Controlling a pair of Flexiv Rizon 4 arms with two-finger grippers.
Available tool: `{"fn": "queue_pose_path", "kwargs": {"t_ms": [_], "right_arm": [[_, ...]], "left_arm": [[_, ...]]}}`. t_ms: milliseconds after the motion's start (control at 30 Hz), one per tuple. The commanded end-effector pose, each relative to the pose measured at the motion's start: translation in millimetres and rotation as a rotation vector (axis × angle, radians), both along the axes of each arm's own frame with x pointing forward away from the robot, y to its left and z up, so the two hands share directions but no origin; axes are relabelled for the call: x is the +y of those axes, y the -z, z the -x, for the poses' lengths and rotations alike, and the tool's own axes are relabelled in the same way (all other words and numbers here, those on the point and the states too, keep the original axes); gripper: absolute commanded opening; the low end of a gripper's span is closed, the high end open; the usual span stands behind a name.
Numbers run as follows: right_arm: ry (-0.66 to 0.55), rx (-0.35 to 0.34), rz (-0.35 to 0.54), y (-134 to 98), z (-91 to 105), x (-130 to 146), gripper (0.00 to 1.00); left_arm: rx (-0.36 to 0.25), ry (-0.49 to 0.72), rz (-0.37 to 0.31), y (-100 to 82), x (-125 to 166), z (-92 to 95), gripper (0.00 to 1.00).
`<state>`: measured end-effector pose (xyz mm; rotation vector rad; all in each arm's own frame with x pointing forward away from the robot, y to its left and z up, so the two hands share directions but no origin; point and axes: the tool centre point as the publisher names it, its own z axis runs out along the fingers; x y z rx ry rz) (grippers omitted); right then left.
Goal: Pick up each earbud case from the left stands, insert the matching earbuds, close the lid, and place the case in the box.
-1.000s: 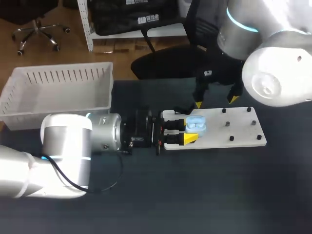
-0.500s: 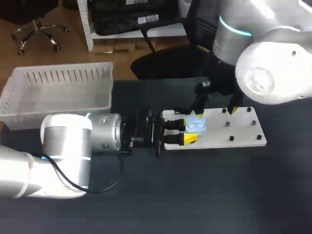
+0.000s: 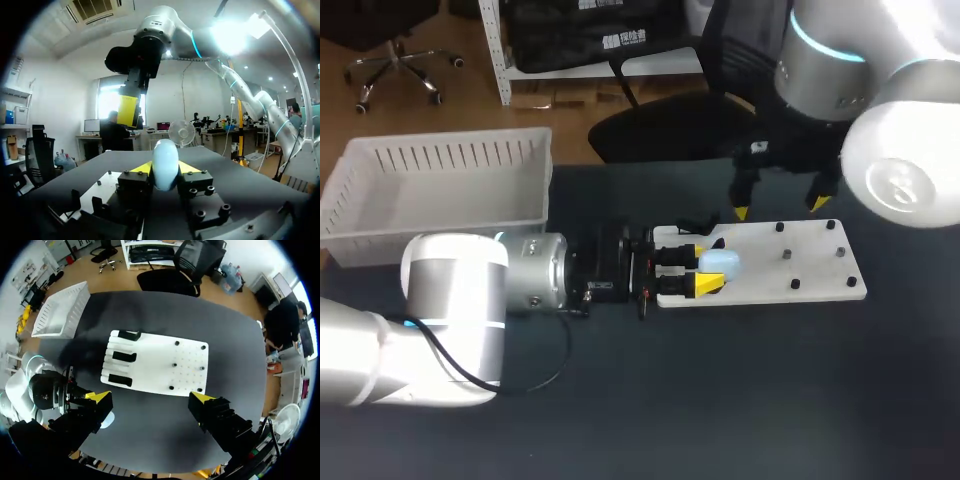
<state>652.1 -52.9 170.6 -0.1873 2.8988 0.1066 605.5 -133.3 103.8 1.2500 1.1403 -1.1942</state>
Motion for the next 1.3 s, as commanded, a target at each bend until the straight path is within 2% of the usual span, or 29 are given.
{"fn": "queue_pose_path", "kwargs": {"t_ms": [33, 200, 400, 567, 733, 800, 867, 967, 1133, 1300], "right_arm": [[0.030, -0.127, -0.047, -8.6, 16.8, -22.3, 1.00], [0.030, -0.127, -0.047, -8.6, 16.8, -22.3, 1.00], [0.030, -0.127, -0.047, -8.6, 16.8, -22.3, 1.00], [0.030, -0.127, -0.047, -8.6, 16.8, -22.3, 1.00], [0.030, -0.127, -0.047, -8.6, 16.8, -22.3, 1.00], [0.030, -0.127, -0.047, -8.6, 16.8, -22.3, 1.00], [0.030, -0.127, -0.047, -8.6, 16.8, -22.3, 1.00], [0.030, -0.127, -0.047, -8.6, 16.8, -22.3, 1.00], [0.030, -0.127, -0.047, -8.6, 16.8, -22.3, 1.00], [0.030, -0.127, -0.047, -8.6, 16.8, -22.3, 1.00]], "left_arm": [[-0.004, -0.077, -0.024, -6.3, 30.9, -1.1, 0.00], [0.010, -0.240, -0.048, -14.4, 93.3, -26.4, 0.00], [-0.023, -0.425, -0.064, -46.9, 169.6, -64.7, 0.00], [-0.035, -0.509, -0.067, -70.5, 208.9, -91.5, 0.00], [-0.005, -0.594, -0.081, -79.1, 248.7, -118.3, 0.00], [0.014, -0.626, -0.075, -80.3, 262.5, -127.2, 0.00], [0.034, -0.651, -0.102, -77.8, 278.6, -139.1, 0.00], [0.072, -0.688, -0.146, -65.8, 301.7, -161.2, 0.00], [0.118, -0.713, -0.146, -53.8, 327.0, -193.5, 0.00], [0.146, -0.720, -0.176, -43.0, 351.6, -228.6, 0.00]]}}
